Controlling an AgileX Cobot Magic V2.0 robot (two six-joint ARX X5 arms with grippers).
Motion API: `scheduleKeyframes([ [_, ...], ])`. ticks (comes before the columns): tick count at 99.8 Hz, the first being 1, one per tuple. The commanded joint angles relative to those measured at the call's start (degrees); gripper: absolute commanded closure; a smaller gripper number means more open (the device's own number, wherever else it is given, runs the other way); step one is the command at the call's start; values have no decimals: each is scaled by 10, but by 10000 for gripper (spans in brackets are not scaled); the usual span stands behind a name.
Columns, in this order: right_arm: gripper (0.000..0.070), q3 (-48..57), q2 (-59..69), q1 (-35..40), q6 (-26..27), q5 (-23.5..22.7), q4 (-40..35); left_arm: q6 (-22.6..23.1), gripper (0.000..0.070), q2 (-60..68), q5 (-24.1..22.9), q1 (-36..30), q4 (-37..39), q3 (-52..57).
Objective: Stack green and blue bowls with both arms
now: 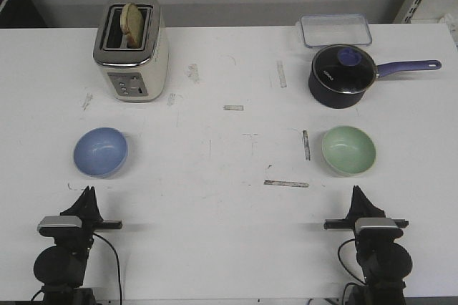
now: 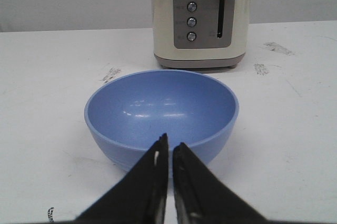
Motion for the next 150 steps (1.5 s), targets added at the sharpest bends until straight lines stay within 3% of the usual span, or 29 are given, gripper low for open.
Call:
scheduleKeyframes([
  [1, 700, -1, 0, 0, 8, 0, 6, -1, 698, -1, 0, 0, 7, -12],
  [92, 700, -1, 0, 0, 7, 0, 33, -1, 698, -1, 0, 0, 4, -12],
  [111, 700, 5, 0, 0, 10, 19, 151, -1, 698, -1, 0, 0, 5, -12],
  [121, 700, 48, 4, 0, 9, 50, 167, -1, 698, -1, 0, 0, 5, -12],
  [131, 700, 123, 38, 0, 9, 49, 155, -1, 698, -1, 0, 0, 5, -12],
  [150, 700, 321, 184, 0, 9, 26, 34, -1, 698, -1, 0, 0, 5, -12],
])
